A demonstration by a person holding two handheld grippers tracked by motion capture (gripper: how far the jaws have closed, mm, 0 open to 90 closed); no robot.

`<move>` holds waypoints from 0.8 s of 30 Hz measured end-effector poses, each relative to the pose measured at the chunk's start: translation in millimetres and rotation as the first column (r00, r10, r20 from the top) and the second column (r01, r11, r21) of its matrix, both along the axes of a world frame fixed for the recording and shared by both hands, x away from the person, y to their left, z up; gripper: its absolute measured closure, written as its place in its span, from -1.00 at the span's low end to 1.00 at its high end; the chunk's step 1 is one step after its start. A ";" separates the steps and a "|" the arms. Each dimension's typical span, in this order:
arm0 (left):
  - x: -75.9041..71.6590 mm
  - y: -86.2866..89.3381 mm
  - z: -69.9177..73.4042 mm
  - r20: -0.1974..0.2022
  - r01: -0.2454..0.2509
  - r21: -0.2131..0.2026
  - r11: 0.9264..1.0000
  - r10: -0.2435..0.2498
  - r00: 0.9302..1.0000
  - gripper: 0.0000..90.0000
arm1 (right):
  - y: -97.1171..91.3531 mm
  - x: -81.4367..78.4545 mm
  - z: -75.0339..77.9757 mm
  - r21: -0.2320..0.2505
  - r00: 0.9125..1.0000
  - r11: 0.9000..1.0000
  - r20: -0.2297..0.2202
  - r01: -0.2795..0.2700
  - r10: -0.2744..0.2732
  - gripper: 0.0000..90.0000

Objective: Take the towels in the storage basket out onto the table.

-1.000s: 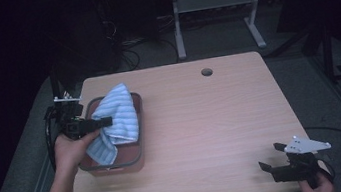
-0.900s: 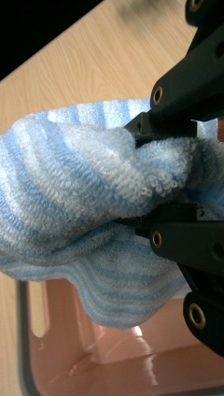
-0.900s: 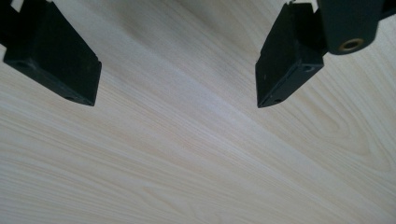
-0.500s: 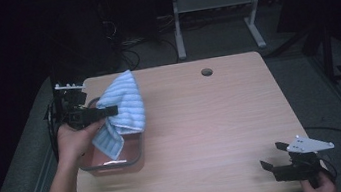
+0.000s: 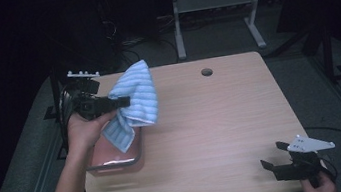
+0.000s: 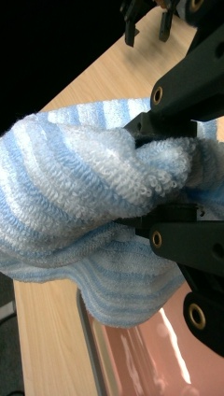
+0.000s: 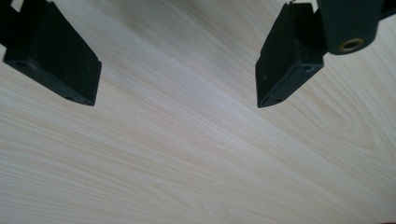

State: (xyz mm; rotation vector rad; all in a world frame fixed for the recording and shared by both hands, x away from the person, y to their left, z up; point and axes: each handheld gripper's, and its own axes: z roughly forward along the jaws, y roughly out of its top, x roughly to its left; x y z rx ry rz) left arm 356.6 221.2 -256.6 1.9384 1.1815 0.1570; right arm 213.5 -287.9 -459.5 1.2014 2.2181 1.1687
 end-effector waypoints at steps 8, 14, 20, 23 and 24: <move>0.8 -19.0 6.1 0.008 0.038 0.004 0.999 -0.038 0.999 0.50 | -1.3 -0.3 0.3 0.007 1.000 1.000 -0.003 0.006 -0.006 -0.69; 2.6 -37.3 6.9 0.004 0.070 -0.001 0.998 -0.070 0.998 0.51 | -2.1 -0.3 0.4 0.007 1.000 1.000 0.005 0.003 -0.003 -0.69; 5.8 -58.4 6.9 0.000 0.107 -0.002 0.994 -0.107 0.994 0.51 | -3.5 0.0 0.4 0.008 1.000 1.000 0.004 0.007 -0.007 -0.69; 7.2 -67.5 4.8 -0.001 0.131 0.006 0.991 -0.131 0.991 0.51 | -3.5 -0.3 0.5 0.010 1.000 1.000 0.003 0.009 -0.009 -0.69; 7.5 -70.6 3.3 -0.004 0.135 0.007 0.991 -0.135 0.991 0.51 | -3.5 -0.4 0.4 0.010 1.000 1.000 0.003 0.009 -0.009 -0.69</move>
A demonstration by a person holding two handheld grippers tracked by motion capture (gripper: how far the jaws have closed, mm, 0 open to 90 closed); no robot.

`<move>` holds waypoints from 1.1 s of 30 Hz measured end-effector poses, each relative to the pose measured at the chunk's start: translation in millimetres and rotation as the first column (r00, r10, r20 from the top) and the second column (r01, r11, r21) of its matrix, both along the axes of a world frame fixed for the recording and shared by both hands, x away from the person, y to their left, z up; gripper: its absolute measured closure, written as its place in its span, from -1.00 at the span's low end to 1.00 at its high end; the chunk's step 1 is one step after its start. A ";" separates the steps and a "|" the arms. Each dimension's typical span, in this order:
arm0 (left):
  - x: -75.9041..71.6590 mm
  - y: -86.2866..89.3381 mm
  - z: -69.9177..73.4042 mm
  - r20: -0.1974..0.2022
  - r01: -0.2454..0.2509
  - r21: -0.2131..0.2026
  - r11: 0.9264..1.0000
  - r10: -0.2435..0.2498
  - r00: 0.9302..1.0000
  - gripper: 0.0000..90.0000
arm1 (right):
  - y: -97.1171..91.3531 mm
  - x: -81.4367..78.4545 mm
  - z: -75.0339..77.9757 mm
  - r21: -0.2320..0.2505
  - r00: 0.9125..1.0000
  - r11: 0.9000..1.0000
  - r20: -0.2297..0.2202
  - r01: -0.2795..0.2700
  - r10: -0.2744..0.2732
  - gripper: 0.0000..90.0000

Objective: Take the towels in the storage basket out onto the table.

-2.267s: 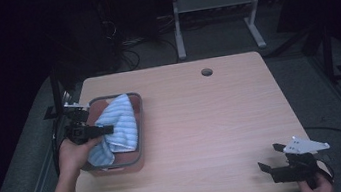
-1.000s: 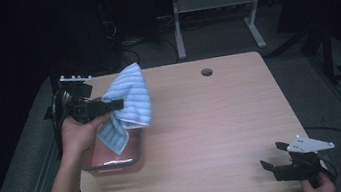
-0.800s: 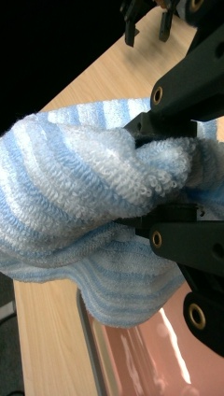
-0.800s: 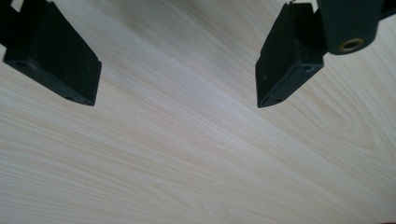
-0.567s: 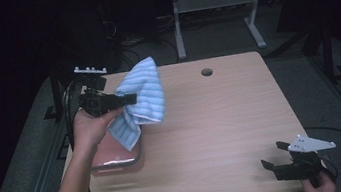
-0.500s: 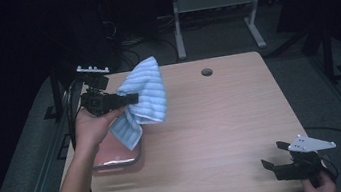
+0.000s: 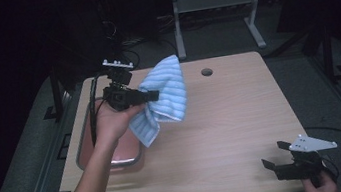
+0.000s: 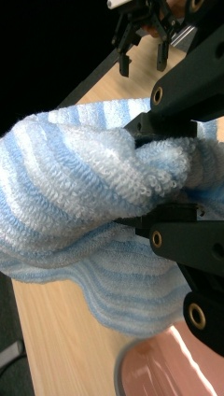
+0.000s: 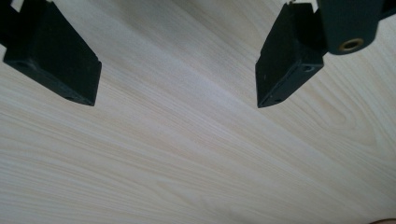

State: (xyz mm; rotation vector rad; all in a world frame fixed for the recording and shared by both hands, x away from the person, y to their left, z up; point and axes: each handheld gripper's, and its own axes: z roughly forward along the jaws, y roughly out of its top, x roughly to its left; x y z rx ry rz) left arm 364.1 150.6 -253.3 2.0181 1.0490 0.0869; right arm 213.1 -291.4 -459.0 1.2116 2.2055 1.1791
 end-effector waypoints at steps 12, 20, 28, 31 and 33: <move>8.3 -30.8 -17.7 -0.037 0.046 0.014 0.999 -0.045 0.998 0.51 | -1.3 -0.4 -0.4 -0.002 1.000 1.000 0.002 0.002 -0.002 -0.69; 14.2 -55.2 -27.6 -0.056 0.082 0.014 0.997 -0.081 0.995 0.51 | -2.1 -0.4 -1.4 0.002 1.000 1.000 0.001 0.002 -0.002 -0.69; 19.6 -79.5 -46.4 -0.084 0.110 0.018 0.994 -0.108 0.991 0.51 | -3.5 -0.6 -1.7 0.010 1.000 1.000 0.000 0.003 -0.003 -0.69; 22.9 -88.4 -58.4 -0.113 0.117 0.014 0.993 -0.115 0.987 0.51 | -4.6 -1.2 -1.2 0.012 1.000 1.000 0.004 0.000 0.000 -0.69; 24.7 -93.1 -64.5 -0.121 0.118 0.021 0.993 -0.115 0.986 0.51 | -5.1 -1.4 -0.8 0.013 1.000 1.000 0.003 0.001 -0.001 -0.69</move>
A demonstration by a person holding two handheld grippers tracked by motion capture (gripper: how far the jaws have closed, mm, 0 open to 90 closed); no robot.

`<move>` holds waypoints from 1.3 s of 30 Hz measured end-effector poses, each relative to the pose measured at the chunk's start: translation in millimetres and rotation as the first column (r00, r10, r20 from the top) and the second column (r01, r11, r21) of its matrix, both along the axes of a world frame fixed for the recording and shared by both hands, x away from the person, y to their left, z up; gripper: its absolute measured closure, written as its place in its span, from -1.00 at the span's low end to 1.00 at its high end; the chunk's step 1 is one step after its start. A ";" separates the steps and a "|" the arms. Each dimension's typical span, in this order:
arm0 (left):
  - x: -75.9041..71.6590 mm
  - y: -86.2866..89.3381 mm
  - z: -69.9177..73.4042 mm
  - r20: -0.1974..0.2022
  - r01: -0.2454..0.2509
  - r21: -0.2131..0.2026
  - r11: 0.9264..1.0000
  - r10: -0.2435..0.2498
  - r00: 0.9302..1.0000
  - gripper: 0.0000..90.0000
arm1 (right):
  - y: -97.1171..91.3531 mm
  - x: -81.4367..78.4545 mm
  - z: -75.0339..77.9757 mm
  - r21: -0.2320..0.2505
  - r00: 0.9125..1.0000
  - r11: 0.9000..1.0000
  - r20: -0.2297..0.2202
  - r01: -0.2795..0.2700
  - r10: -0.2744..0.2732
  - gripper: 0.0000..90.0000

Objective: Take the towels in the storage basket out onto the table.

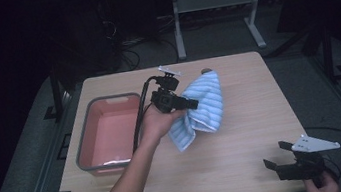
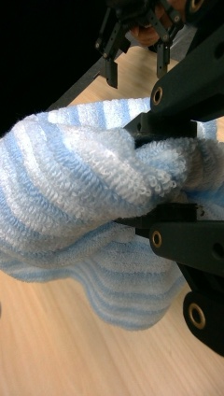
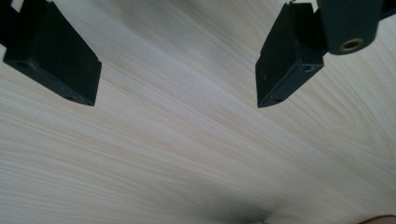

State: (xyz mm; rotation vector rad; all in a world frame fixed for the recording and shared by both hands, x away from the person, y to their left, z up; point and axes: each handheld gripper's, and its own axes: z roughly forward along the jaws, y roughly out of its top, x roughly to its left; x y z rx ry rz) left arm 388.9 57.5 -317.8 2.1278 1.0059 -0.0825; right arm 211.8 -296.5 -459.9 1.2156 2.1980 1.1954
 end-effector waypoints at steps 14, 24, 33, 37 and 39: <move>10.8 -23.0 -39.9 -0.071 -0.019 -0.004 1.000 0.018 0.997 0.51 | 0.8 -1.7 2.0 0.001 1.000 1.000 0.010 -0.002 0.002 -0.70; 16.7 -28.6 -54.5 -0.092 -0.041 0.004 0.999 0.041 0.995 0.50 | 2.2 0.4 2.0 0.004 1.000 1.000 0.012 -0.010 0.010 -0.70; 20.3 -34.8 -71.0 -0.112 -0.047 0.027 0.999 0.050 0.992 0.49 | 3.6 2.8 1.5 0.002 1.000 1.000 0.005 -0.018 0.018 -0.70; 21.7 -38.1 -75.9 -0.121 -0.054 0.027 0.998 0.057 0.991 0.49 | 3.6 3.3 1.4 0.001 1.000 1.000 0.009 -0.021 0.021 -0.69; 22.6 -40.0 -79.3 -0.124 -0.055 0.032 0.998 0.059 0.991 0.49 | 3.3 3.2 1.5 0.002 1.000 1.000 0.007 -0.018 0.018 -0.69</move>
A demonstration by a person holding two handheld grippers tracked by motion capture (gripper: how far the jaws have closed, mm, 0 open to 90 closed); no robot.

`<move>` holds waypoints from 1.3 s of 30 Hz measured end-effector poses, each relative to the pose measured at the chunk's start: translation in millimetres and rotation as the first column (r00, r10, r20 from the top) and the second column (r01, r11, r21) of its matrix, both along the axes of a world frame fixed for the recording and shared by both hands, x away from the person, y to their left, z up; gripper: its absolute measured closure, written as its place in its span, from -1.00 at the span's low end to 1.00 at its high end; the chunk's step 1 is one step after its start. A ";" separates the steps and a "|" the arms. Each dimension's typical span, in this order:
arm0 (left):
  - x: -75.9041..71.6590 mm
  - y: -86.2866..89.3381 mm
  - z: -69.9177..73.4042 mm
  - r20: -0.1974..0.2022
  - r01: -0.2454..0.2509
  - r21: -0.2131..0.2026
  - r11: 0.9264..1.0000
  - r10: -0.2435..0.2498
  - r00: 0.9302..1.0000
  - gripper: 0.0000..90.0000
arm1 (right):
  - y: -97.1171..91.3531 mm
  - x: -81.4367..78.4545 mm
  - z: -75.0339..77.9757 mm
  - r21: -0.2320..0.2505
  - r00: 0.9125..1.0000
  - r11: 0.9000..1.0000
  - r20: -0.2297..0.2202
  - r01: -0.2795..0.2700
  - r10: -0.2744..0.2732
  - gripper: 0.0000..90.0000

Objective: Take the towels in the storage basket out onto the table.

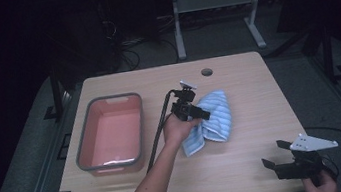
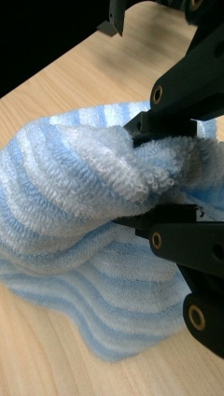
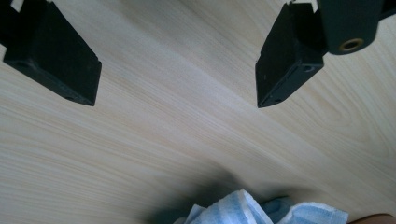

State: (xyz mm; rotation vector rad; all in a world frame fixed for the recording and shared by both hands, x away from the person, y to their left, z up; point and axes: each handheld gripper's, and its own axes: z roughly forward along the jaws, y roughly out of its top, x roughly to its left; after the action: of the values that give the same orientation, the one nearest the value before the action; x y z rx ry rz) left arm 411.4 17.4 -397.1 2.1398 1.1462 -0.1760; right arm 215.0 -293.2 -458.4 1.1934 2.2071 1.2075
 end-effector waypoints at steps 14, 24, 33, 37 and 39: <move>1.8 -6.6 -21.7 -0.029 0.007 0.009 1.000 -0.006 1.000 0.48 | 4.1 1.9 -1.8 -0.005 1.000 1.000 -0.007 -0.010 0.010 -0.69; 0.0 -12.9 -32.0 -0.012 0.009 0.049 0.999 -0.009 1.000 0.44 | 6.4 3.2 -2.7 -0.013 1.000 1.000 -0.010 -0.018 0.018 -0.69; -2.2 -13.3 -34.8 -0.007 0.006 0.038 0.999 -0.006 1.000 0.33 | 7.7 3.6 -2.8 -0.014 1.000 1.000 -0.012 -0.015 0.014 -0.69; -2.9 -11.0 -34.6 -0.017 0.026 0.029 0.999 -0.025 1.000 0.21 | 7.3 3.9 -3.7 -0.016 1.000 1.000 -0.014 -0.014 0.013 -0.69; -3.8 -9.8 -33.3 -0.018 0.025 0.018 1.000 -0.024 1.000 0.17 | 7.2 4.3 -3.6 -0.018 1.000 1.000 -0.010 -0.011 0.011 -0.69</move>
State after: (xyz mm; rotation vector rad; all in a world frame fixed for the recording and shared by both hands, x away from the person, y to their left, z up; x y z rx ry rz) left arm 407.6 7.6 -430.4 2.1726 1.1362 -0.1971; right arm 219.2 -286.0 -462.0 1.1842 2.2301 1.1859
